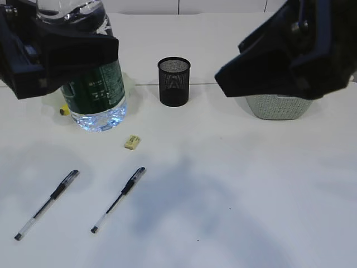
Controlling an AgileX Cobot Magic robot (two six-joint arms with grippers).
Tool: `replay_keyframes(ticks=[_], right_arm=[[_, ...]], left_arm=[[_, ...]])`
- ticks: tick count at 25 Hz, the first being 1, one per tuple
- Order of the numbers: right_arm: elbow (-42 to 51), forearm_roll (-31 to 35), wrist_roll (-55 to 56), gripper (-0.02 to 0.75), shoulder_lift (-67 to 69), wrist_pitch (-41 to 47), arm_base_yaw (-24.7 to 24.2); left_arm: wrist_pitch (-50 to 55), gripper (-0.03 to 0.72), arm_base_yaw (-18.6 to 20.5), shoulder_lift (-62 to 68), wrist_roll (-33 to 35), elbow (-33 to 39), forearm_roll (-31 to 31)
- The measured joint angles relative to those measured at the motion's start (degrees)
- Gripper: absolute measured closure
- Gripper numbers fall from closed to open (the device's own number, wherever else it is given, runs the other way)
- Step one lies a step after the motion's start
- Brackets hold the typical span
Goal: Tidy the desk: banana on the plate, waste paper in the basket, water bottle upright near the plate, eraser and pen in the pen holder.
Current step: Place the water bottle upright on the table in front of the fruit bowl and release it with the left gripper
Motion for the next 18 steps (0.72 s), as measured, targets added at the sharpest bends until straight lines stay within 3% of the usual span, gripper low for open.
replay_keyframes(ticks=[9, 18], right_arm=[[0.00, -16.85, 19.38, 0.310, 0.00, 7.04, 0.00], [0.00, -27.29, 30.00, 0.310, 0.00, 13.75, 0.00]], left_arm=[[-7.68, 0.260, 0.00, 0.00, 0.00, 0.00, 0.00], [-18.06, 0.260, 0.00, 0.00, 0.00, 0.10, -0.74]])
